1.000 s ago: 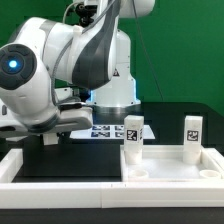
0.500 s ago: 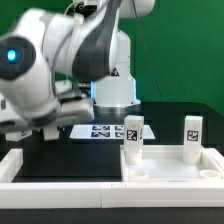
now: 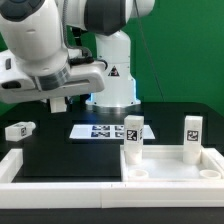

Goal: Assemble square table

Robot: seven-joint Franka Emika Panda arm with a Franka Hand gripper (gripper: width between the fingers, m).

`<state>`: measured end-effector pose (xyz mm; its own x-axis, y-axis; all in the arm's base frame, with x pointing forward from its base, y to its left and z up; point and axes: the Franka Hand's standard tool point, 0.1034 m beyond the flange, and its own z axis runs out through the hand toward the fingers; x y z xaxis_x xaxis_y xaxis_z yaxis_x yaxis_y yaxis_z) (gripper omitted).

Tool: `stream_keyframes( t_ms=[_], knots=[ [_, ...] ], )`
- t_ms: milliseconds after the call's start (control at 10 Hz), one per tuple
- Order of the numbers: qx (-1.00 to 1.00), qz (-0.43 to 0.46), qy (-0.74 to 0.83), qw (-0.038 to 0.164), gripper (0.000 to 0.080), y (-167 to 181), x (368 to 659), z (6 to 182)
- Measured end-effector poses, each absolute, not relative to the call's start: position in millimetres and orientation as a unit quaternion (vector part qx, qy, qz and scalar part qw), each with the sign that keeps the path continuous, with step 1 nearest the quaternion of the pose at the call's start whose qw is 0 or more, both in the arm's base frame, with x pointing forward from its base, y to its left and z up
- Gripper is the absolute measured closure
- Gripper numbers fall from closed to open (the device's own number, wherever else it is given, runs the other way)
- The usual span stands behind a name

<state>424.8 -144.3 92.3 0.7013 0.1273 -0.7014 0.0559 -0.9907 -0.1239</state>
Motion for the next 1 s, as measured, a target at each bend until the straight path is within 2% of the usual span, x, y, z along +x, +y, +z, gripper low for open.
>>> stream_keyframes(
  t_ms=[100, 200, 300, 500, 700, 900, 1000],
  knots=[
    [-0.937, 0.342, -0.047, 0.044, 0.0509, -142, 433, 92.2],
    [-0.959, 0.28, -0.048, 0.028, 0.0509, -124, 454, 103.3],
    [-0.969, 0.235, -0.067, 0.028, 0.0509, -94, 474, 125.9],
    [-0.982, 0.176, -0.07, 0.001, 0.0509, -66, 505, 155.3],
    [-0.993, 0.094, -0.075, 0.009, 0.0509, -70, 508, 148.5],
    [-0.997, 0.024, -0.067, 0.006, 0.0509, -66, 517, 151.3],
    [-0.998, -0.012, -0.061, 0.007, 0.0509, -51, 524, 156.1]
  ],
)
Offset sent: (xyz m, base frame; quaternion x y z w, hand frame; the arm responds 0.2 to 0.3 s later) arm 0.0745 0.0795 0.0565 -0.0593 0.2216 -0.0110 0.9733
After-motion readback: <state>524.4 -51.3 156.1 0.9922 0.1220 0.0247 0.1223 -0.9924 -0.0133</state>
